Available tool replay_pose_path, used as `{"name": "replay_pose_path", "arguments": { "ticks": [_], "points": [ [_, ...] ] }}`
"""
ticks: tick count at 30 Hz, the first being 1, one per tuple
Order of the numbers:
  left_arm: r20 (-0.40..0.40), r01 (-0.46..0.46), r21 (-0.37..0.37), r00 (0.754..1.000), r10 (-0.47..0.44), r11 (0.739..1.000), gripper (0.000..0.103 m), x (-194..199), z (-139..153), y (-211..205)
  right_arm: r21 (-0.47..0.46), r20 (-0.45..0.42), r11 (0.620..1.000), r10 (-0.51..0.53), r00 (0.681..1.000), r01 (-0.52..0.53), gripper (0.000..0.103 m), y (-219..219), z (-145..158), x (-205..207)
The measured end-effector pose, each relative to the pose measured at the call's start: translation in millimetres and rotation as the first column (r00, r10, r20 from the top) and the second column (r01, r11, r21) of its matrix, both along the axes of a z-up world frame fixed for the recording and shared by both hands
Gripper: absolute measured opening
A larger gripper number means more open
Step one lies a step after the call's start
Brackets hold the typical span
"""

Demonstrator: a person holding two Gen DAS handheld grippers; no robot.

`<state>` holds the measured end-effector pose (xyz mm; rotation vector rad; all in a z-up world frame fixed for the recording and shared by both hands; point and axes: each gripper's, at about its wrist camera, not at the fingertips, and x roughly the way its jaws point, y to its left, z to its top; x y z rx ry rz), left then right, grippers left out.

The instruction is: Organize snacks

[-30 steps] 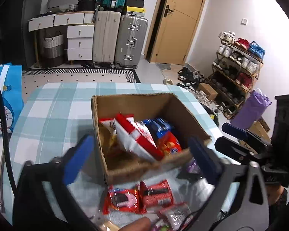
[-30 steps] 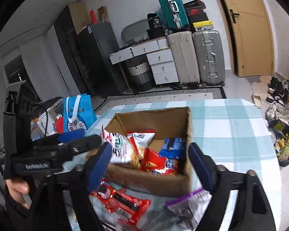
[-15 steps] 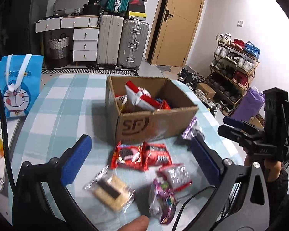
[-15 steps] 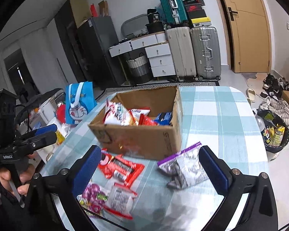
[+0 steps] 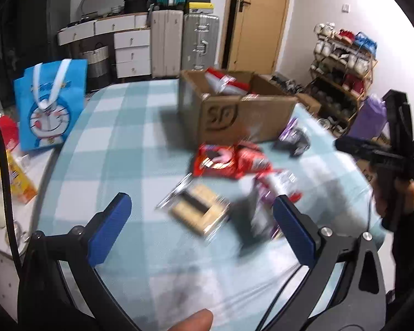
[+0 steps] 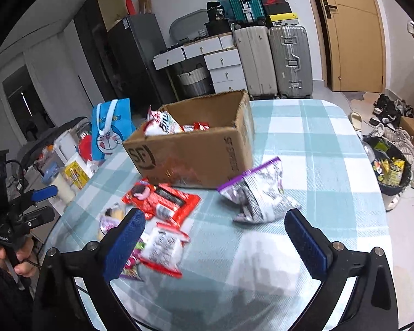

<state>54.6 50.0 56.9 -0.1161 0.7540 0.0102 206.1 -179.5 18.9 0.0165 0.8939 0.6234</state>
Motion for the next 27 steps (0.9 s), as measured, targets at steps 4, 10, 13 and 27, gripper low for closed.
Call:
{"name": "replay_pose_path", "arguments": {
  "ticks": [4,10,13,27],
  "points": [
    [-0.026,-0.019,0.017,0.999,0.019,1.0,0.102,-28.4,-12.3,20.1,-0.046,0.003,0.999,-0.012,1.0,0.012,0.103,-16.9,-4.4,-15.1],
    [-0.082,-0.058,0.034,0.995,0.06,0.998,0.102,-64.0,-31.7,52.2,-0.069,-0.012,0.997,-0.026,1.0,0.025,0.103,-34.9,-7.8,-34.6],
    [-0.093,-0.071,0.016,0.993,0.072,0.997,0.102,-81.8,-37.6,67.1,-0.064,-0.01,0.998,-0.024,1.0,0.023,0.103,-35.0,-6.6,-42.3],
    [-0.111,-0.095,-0.085,0.99,0.085,0.992,0.102,-80.0,-53.1,72.4,-0.077,-0.091,0.995,0.06,0.994,-0.067,0.103,19.2,-33.0,-46.2]
  ]
}}
